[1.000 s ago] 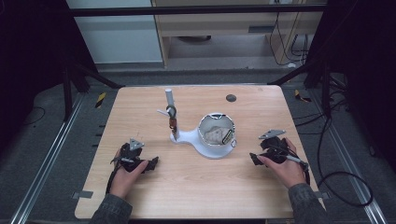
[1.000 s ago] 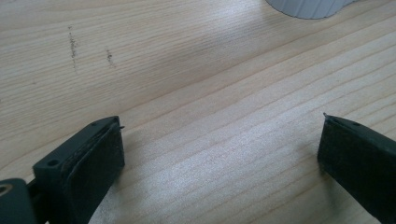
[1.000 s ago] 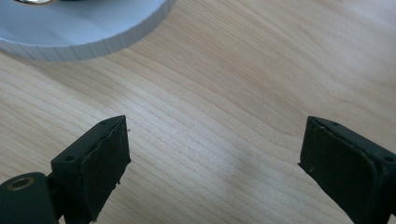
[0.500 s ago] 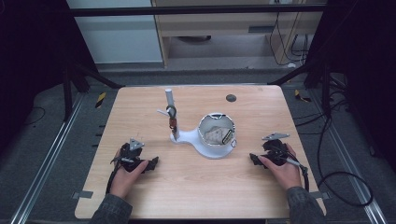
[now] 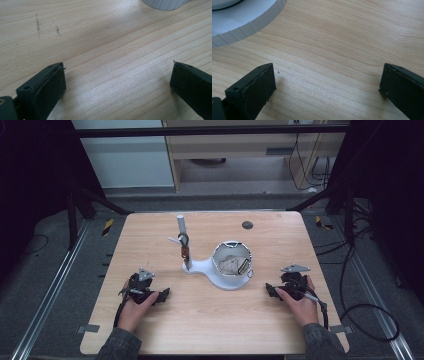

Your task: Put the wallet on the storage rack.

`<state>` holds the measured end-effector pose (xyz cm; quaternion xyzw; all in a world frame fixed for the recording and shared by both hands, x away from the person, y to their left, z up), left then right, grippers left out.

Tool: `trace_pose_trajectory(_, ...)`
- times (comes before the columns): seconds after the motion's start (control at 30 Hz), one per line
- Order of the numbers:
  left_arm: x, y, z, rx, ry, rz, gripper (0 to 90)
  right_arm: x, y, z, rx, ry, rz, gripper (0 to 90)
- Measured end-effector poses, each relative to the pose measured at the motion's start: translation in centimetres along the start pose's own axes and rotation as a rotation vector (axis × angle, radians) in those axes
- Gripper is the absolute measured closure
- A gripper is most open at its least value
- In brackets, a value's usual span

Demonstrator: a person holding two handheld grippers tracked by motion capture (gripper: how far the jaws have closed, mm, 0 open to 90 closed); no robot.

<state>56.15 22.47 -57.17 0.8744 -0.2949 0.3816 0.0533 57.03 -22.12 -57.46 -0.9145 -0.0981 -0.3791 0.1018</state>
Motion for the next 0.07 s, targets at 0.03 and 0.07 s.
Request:
trace_pose_trajectory(0.03, 0.02, 0.02, 0.02, -0.001, 0.000, 0.000, 0.0, -0.02, 0.03, -0.02, -0.004, 0.001, 0.004, 0.2)
trace_pose_trajectory(0.07, 0.05, 0.04, 0.05, -0.002, 0.000, 0.001, 0.0, -0.03, 0.05, -0.05, -0.005, 0.002, 0.004, 0.2)
Point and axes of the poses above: each handheld gripper's, and its own axes: z roughly forward along the jaws, x roughly out of its top, y roughly to its right, the point moved 9 cm from there along z, roughly forward along the jaws, and after that the axes turned 9 degrees about z, right-handed, at the moved point
